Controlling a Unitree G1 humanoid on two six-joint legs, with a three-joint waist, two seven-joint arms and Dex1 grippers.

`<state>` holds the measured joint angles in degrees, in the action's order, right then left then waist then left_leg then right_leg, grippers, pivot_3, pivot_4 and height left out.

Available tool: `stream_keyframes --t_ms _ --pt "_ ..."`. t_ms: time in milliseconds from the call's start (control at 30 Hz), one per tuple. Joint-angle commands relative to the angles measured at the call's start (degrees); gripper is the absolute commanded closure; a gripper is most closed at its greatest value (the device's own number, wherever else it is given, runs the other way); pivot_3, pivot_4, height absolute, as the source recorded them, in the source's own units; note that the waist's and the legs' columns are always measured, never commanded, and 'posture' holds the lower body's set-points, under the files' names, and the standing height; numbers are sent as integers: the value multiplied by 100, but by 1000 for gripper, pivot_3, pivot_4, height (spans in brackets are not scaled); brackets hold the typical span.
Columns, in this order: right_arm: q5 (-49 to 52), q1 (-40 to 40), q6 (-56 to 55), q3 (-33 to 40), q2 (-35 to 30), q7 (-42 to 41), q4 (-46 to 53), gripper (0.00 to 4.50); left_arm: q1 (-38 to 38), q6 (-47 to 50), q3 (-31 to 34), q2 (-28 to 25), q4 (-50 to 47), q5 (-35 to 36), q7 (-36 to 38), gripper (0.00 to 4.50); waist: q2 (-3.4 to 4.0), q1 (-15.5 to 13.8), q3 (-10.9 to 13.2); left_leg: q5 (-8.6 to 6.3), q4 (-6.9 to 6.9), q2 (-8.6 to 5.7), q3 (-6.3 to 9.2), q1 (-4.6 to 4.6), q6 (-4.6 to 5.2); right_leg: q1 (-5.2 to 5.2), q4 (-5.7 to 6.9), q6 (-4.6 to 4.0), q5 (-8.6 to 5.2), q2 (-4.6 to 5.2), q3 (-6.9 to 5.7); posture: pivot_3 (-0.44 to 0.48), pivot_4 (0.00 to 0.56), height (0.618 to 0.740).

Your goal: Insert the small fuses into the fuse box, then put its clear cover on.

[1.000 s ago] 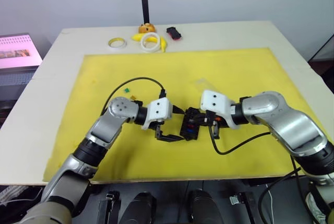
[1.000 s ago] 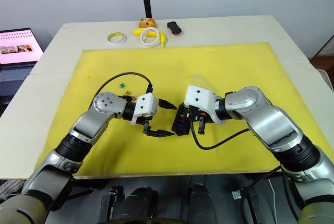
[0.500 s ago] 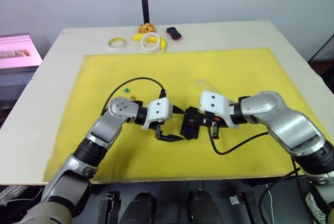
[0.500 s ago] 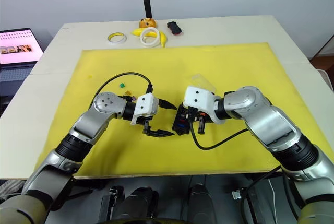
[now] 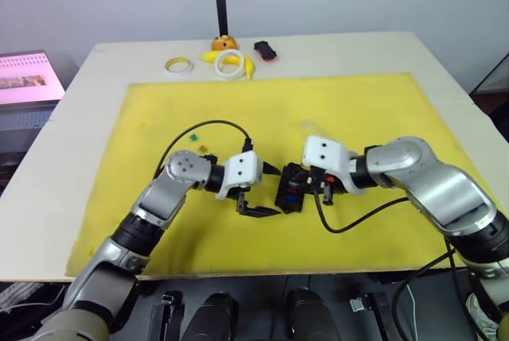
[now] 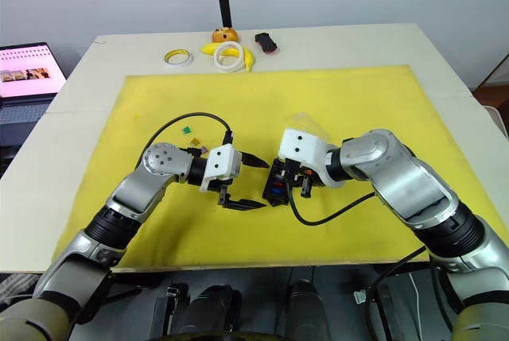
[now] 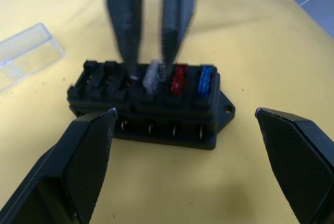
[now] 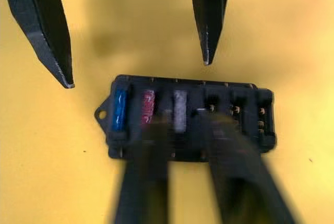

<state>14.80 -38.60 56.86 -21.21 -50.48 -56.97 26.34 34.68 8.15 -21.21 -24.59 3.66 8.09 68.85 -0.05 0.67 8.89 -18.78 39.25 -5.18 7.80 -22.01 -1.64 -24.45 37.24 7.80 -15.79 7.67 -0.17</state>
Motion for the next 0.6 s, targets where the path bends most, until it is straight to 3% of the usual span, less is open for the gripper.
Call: stream_keyframes --t_ms 33,267,433,533,600 --pt "147 -196 94 294 27 25 189 1710 24 -100 52 0 -104 22 -4 0 0 1 0 0 0 0 0 0 0 0 0 0 0 0 0 0 150 740" --pt "610 -242 183 888 -3 -15 349 1710 20 -111 77 -18 -93 55 15 0 0 -6 0 0 0 0 0 -1 0 0 0 0 0 0 0 0 150 740" --pt "1079 696 -202 1793 635 449 555 1710 43 -31 132 13 -124 194 76 0 -3 -5 -2 0 -1 0 2 -1 0 0 -1 0 0 0 0 0 150 740" --pt "1185 1408 -711 2125 1033 640 609 2572 52 -34 140 3 -143 250 133 0 -3 -4 -2 0 -1 0 1 -1 0 0 1 0 0 0 0 0 150 740" --pt "1134 1852 -1156 2178 1214 720 585 3600 62 -47 145 -9 -141 266 162 0 -3 -9 -2 0 0 0 1 -1 0 0 2 0 0 0 0 0 150 740"
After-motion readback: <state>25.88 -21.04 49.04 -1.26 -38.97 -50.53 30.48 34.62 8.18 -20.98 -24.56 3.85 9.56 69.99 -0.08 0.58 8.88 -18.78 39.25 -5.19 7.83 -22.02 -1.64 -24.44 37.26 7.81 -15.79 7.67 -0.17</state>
